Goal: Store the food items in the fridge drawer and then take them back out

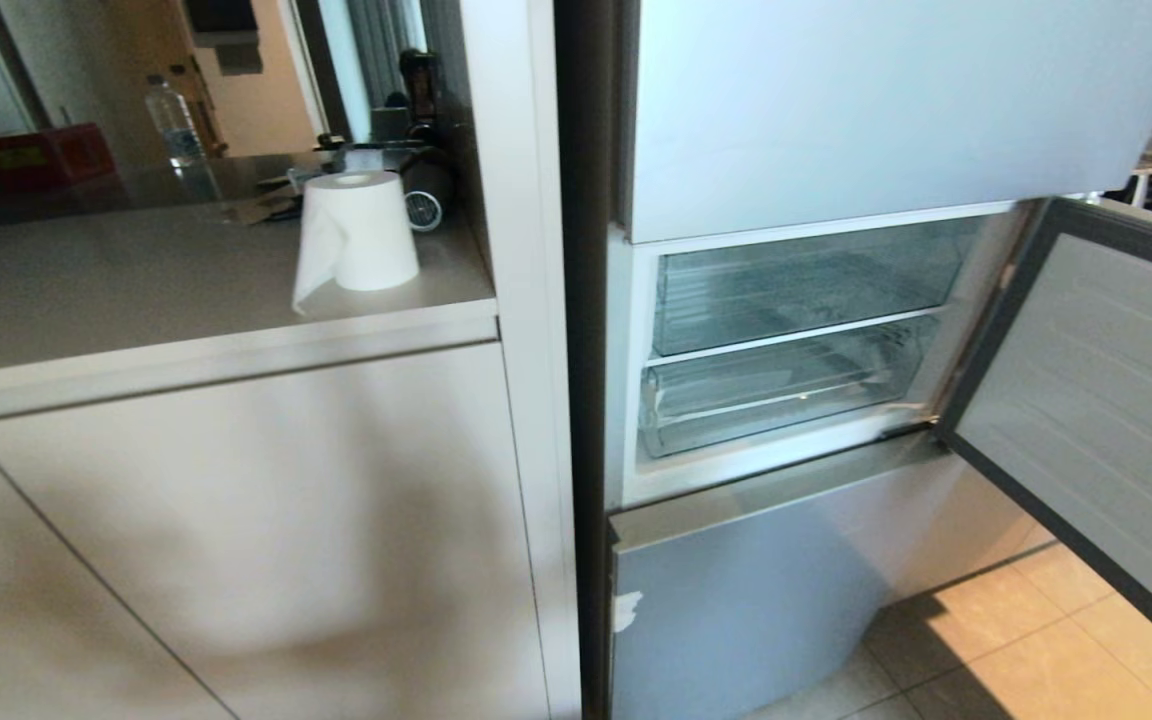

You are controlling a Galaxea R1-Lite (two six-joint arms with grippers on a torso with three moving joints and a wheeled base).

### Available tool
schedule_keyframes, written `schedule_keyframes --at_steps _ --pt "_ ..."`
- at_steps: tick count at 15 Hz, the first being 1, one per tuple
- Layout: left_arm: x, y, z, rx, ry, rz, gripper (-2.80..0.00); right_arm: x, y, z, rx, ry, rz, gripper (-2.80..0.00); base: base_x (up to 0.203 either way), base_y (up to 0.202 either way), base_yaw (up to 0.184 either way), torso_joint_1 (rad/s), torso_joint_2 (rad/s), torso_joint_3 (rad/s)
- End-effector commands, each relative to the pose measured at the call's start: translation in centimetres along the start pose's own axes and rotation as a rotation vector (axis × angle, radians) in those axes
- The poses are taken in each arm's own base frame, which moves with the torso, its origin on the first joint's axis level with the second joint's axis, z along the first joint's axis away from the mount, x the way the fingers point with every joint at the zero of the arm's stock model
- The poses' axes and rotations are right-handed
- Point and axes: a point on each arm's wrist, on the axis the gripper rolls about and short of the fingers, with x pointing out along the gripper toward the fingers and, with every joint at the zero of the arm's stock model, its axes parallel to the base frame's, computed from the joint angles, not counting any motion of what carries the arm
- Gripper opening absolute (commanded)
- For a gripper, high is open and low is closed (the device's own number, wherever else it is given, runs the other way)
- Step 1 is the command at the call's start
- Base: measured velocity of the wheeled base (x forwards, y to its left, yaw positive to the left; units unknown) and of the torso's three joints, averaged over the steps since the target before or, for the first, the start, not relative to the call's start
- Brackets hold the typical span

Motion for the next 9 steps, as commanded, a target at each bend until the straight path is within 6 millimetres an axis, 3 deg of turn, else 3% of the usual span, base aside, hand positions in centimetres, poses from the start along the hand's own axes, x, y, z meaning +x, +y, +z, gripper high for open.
schedule_keyframes --at_steps 1,9 --pt "0.01 0.0 0.0 0.0 0.001 0.0 -2.8 0.01 0.0 0.0 -0.001 0.001 0.001 -2.8 0.003 -0.013 0.175 0.005 0.0 0.002" --pt "0.01 0.0 0.0 0.0 0.001 0.0 -2.8 0.01 0.0 0.0 -0.002 0.001 0.001 -2.8 0.001 -0.006 0.168 0.003 0.0 0.001"
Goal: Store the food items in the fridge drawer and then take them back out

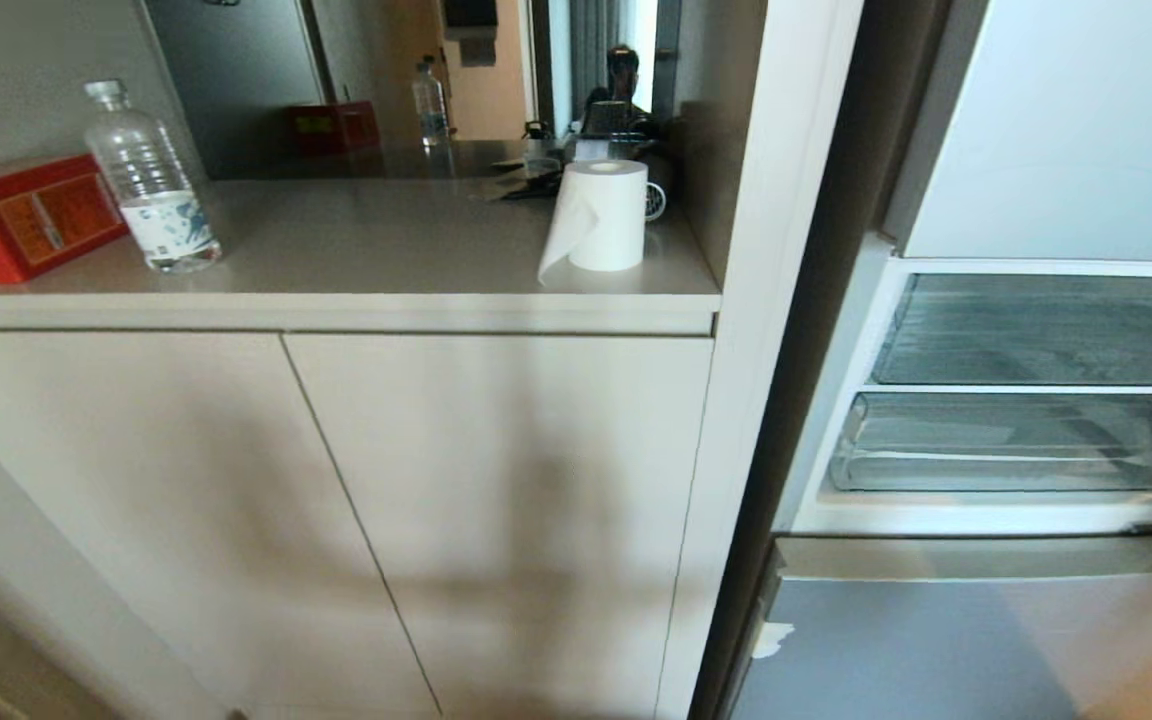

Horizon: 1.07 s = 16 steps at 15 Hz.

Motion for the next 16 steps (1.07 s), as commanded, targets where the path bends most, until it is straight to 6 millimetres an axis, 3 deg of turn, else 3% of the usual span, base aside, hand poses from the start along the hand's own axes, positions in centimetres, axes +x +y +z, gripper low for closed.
schedule_keyframes --at_steps 1,5,7,9,12,14,15,16 --pt "0.0 0.0 0.0 0.0 0.001 0.0 -2.8 0.0 0.0 0.0 -0.001 0.001 0.002 -2.8 0.002 -0.001 0.087 -0.001 0.0 0.002" --pt "0.0 0.0 0.0 0.0 0.002 0.0 -2.8 0.0 0.0 0.1 -0.034 0.0 0.003 -2.8 0.0 0.0 0.0 0.0 0.0 0.0" --pt "0.0 0.0 0.0 0.0 0.001 0.0 -2.8 -0.1 0.0 1.4 -0.027 0.007 0.011 -2.8 0.0 0.0 0.0 0.0 0.0 0.0" --pt "0.0 0.0 0.0 0.0 0.002 0.0 -2.8 1.0 0.0 3.7 0.012 0.107 0.033 -2.8 0.0 0.0 0.0 0.0 0.0 0.0" --pt "0.0 0.0 0.0 0.0 0.001 0.0 -2.8 6.4 0.1 7.4 0.091 0.343 0.079 -2.8 0.0 0.0 0.0 0.0 0.0 0.0" --pt "0.0 0.0 0.0 0.0 0.001 0.0 -2.8 11.5 0.2 8.0 0.119 0.473 0.096 -2.8 0.0 0.0 0.0 0.0 0.0 0.0" --pt "0.0 0.0 0.0 0.0 0.001 0.0 -2.8 14.2 0.3 7.7 0.122 0.519 0.102 0.0 0.0 0.0 0.0 0.0 0.0 0.0" --pt "0.0 0.0 0.0 0.0 0.001 0.0 -2.8 16.7 0.3 7.2 0.123 0.546 0.108 0.0 0.0 0.0 0.0 0.0 0.0 0.0"
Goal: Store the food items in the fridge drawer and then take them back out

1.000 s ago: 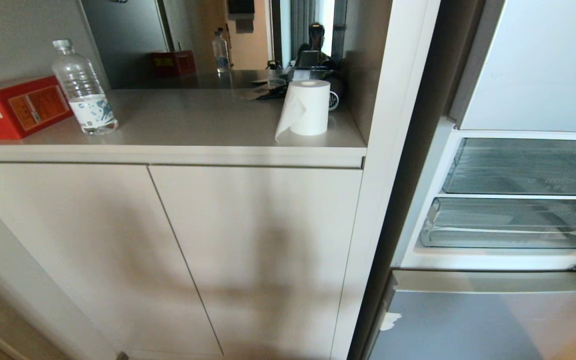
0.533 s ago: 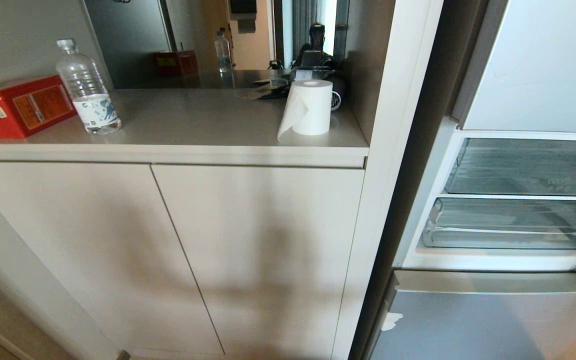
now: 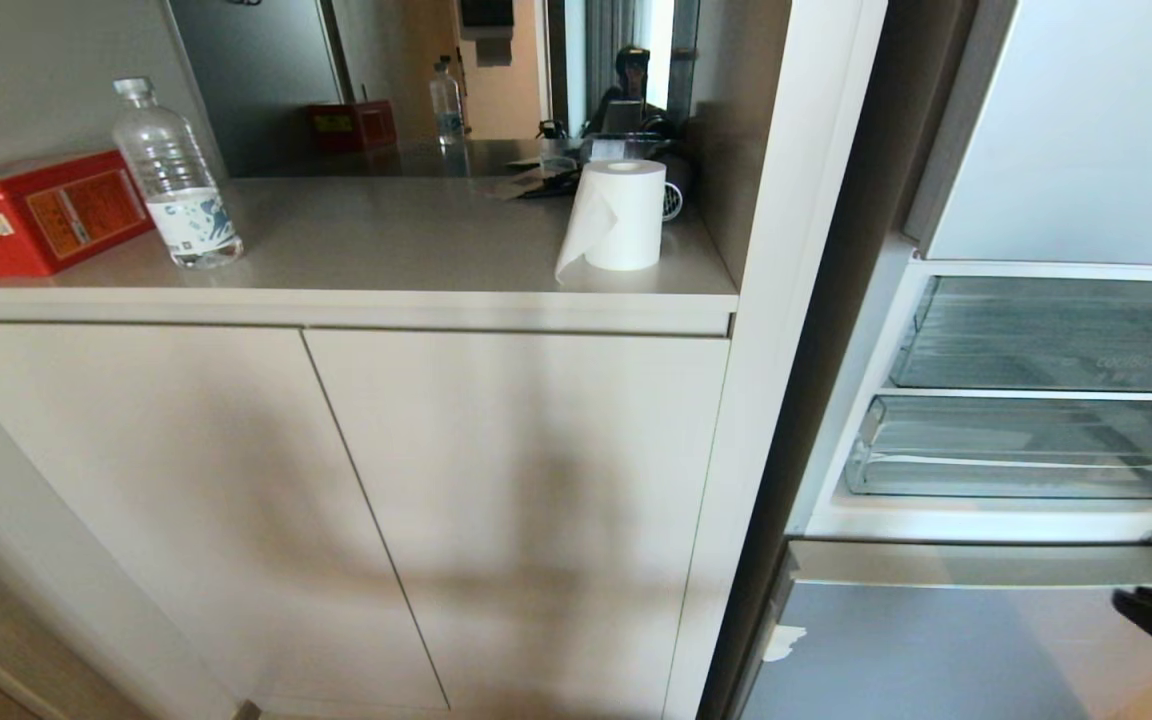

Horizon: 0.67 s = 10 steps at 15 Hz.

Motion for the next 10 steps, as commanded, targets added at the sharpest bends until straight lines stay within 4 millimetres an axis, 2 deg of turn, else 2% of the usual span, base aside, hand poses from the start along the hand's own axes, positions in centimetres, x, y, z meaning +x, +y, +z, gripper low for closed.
schedule_keyframes --at_steps 1,2,4,7,10 --pt "0.0 0.0 0.0 0.0 0.001 0.0 -2.8 7.5 -0.9 -0.1 0.022 0.191 -0.008 0.0 0.0 0.0 0.0 0.0 0.0 0.0" --pt "0.0 0.0 0.0 0.0 0.001 0.0 -2.8 9.9 -1.2 -0.1 0.018 0.185 -0.003 0.0 0.0 0.0 0.0 0.0 0.0 0.0" --pt "0.0 0.0 0.0 0.0 0.001 0.0 -2.8 13.4 -1.6 0.0 0.006 0.13 0.009 0.0 0.0 0.0 0.0 0.0 0.0 0.0" --pt "0.0 0.0 0.0 0.0 0.002 0.0 -2.8 16.5 -2.0 -0.2 -0.004 0.039 0.021 0.0 0.0 0.0 0.0 0.0 0.0 0.0" --pt "0.0 0.0 0.0 0.0 0.002 0.0 -2.8 19.6 -2.5 -1.5 -0.01 -0.013 0.024 0.0 0.0 0.0 0.0 0.0 0.0 0.0"
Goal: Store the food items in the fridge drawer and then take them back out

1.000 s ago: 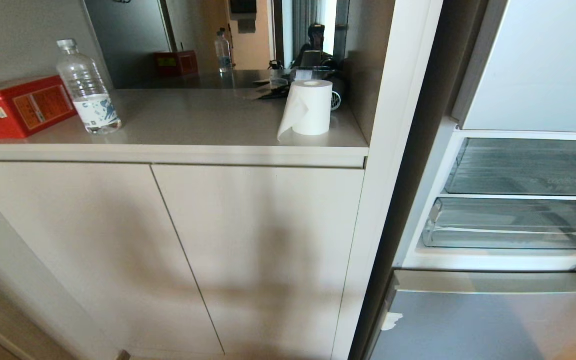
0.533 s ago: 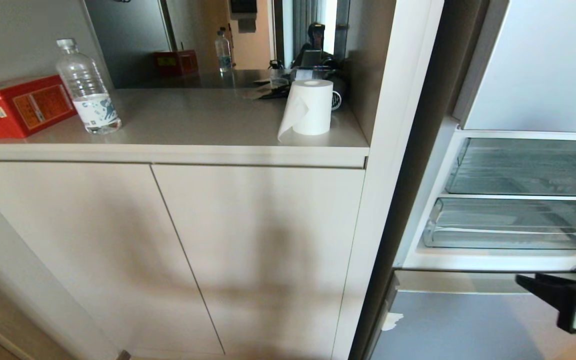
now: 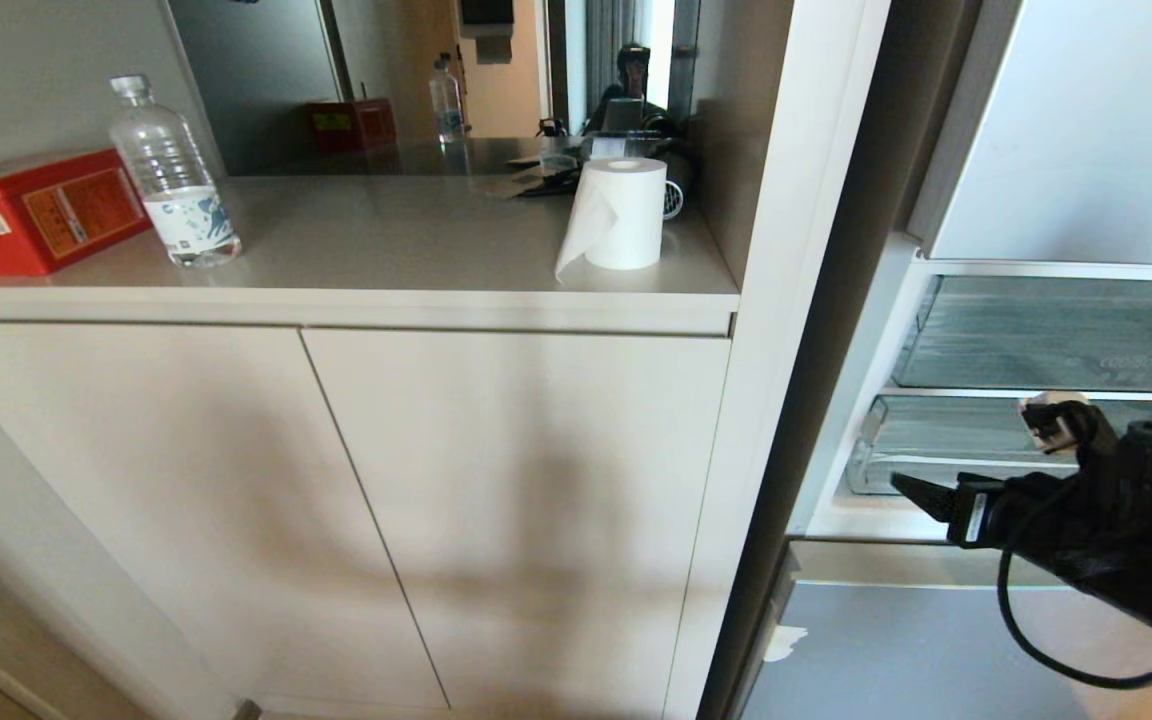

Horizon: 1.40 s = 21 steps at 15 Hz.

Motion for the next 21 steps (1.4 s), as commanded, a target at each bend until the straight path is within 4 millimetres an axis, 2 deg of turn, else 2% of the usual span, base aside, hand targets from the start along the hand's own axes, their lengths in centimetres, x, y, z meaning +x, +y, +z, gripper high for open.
schedule_keyframes --at_steps 1,4,13,21 --pt "0.0 0.0 0.0 0.0 0.001 0.0 -2.8 3.0 -0.6 -2.4 0.003 0.019 -0.001 0.0 0.0 0.0 0.0 0.0 0.0 0.0" --pt "0.0 0.0 0.0 0.0 0.001 0.0 -2.8 5.1 -1.0 -3.3 -0.013 -0.078 0.005 0.0 0.0 0.0 0.0 0.0 0.0 0.0" --pt "0.0 0.0 0.0 0.0 0.001 0.0 -2.8 5.7 -1.0 -1.8 -0.029 -0.186 -0.052 0.0 0.0 0.0 0.0 0.0 0.0 0.0" --pt "0.0 0.0 0.0 0.0 0.001 0.0 -2.8 6.9 -0.9 -1.5 -0.02 -0.206 -0.043 0.0 0.0 0.0 0.0 0.0 0.0 0.0"
